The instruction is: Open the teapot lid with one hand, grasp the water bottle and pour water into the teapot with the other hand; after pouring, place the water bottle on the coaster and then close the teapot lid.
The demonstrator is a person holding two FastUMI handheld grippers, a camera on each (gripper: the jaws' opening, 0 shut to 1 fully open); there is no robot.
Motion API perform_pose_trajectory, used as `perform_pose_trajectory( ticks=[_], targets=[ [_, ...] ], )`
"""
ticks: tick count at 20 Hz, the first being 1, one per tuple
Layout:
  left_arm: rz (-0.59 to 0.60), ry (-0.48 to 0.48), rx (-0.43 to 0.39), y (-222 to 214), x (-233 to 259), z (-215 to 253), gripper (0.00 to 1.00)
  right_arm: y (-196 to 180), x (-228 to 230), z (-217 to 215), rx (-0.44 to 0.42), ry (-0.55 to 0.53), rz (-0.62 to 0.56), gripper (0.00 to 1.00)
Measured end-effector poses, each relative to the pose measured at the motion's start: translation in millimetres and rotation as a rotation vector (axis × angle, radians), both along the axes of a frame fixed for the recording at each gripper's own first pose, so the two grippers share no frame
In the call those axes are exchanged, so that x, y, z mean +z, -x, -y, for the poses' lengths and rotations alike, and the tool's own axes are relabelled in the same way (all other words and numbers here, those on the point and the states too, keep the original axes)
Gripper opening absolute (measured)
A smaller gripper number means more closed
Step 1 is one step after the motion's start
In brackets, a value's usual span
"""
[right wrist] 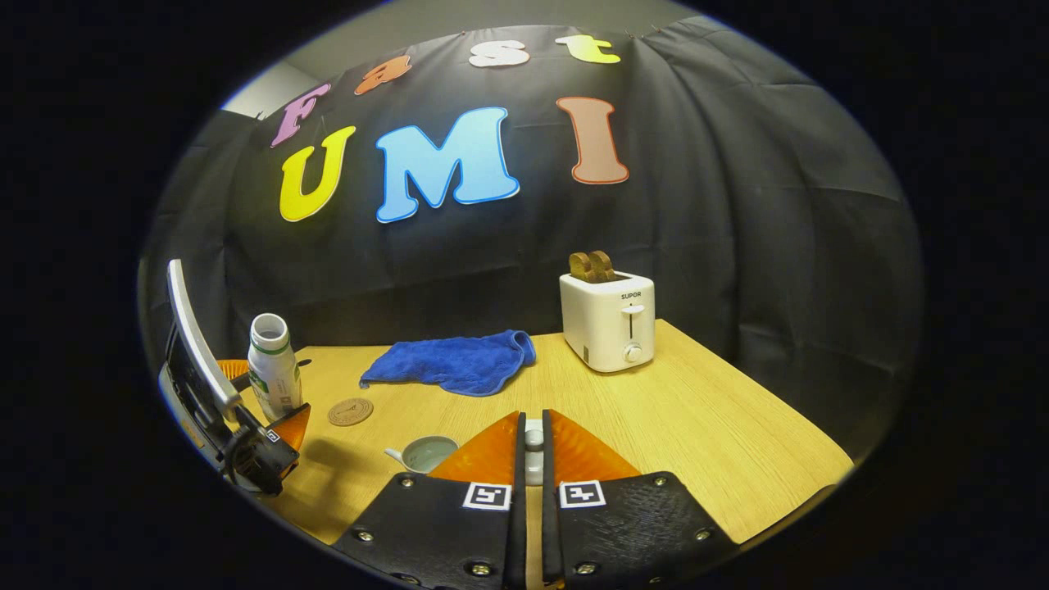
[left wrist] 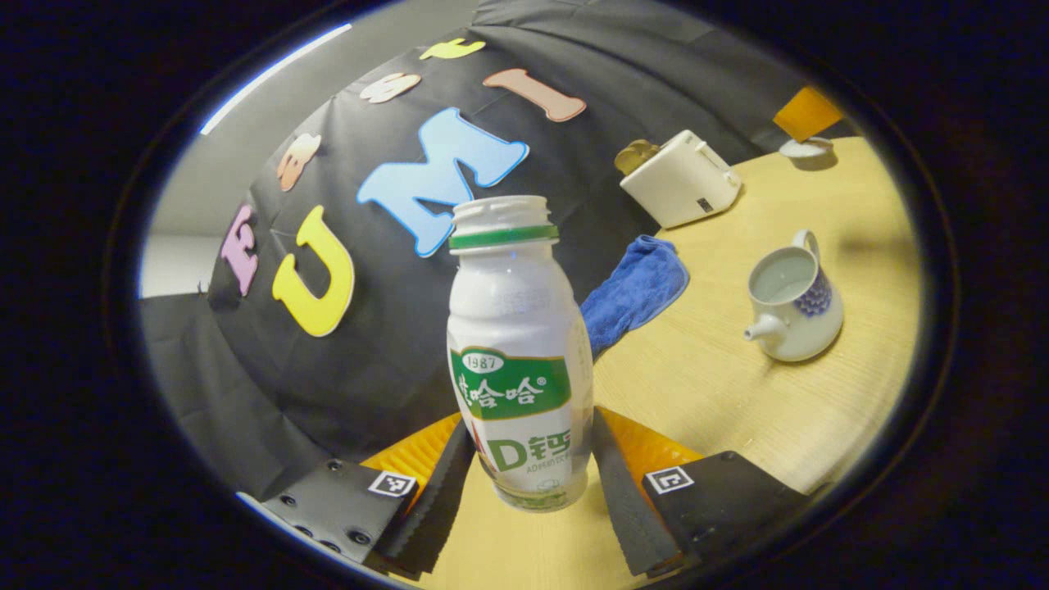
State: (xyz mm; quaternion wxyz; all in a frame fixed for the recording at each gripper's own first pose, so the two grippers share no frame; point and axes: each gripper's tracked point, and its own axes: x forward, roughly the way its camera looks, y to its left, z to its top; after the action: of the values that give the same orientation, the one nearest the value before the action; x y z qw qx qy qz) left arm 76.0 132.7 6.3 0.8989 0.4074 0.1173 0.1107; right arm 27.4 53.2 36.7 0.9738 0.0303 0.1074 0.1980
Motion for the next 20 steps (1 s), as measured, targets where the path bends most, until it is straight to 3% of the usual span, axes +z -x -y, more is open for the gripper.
perform_pose_trajectory(
  ticks=[11, 20],
  targets=[
    [-0.074, -0.379, -0.017, -14.3, -9.3, 32.9, 0.92, -2.6, -17.1, 26.8, -0.009, -0.02, -0.027, 0.07],
    [-0.1, -0.609, -0.055, -30.5, -6.8, 45.2, 0.92, -8.7, -28.0, 35.3, -0.016, -0.013, -0.047, 0.07]
  ],
)
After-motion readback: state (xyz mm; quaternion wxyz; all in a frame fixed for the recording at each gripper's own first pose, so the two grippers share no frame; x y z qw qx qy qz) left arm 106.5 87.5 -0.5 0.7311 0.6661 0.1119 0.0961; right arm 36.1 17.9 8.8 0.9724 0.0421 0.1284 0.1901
